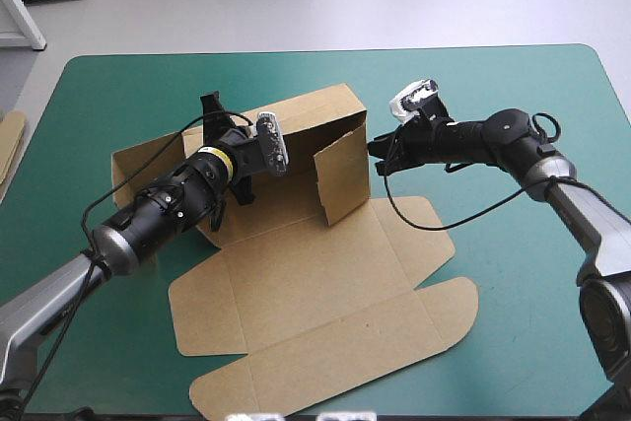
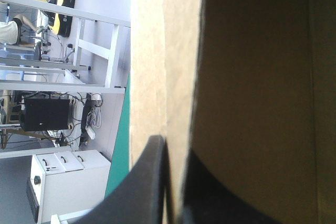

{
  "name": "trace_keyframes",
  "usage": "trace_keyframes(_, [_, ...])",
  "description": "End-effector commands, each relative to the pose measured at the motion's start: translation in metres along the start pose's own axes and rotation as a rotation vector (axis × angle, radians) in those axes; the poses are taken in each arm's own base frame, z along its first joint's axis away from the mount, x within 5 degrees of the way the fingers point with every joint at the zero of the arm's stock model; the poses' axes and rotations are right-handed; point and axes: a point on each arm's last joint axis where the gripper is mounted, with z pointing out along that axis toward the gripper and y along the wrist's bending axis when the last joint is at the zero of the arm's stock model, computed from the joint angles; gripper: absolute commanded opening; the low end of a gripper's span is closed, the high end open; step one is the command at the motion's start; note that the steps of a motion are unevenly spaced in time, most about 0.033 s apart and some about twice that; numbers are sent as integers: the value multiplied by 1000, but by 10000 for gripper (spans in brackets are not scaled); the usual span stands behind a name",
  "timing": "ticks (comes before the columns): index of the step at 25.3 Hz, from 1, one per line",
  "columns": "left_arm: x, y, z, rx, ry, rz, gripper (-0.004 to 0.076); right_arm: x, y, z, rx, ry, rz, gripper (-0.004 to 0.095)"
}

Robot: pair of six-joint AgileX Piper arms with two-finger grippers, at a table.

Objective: Fold the box

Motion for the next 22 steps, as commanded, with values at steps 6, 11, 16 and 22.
trace_keyframes(6, [-6, -5, -3, 34, -41, -115, -9, -19, 17, -19, -65, -68, -13, 643])
trace_keyframes(11, [-6, -5, -2, 37, -34, -115, -9, -20, 18, -18, -66, -77, -42, 633])
trace_keyframes(16, [-6, -5, -2, 37, -34, -113, -9, -21, 31, -6, -14, -56, -133, 631])
trace_keyframes(22, [-6, -5, -2, 37, -34, -115, -8, -25, 35, 1, 86, -72, -154, 631])
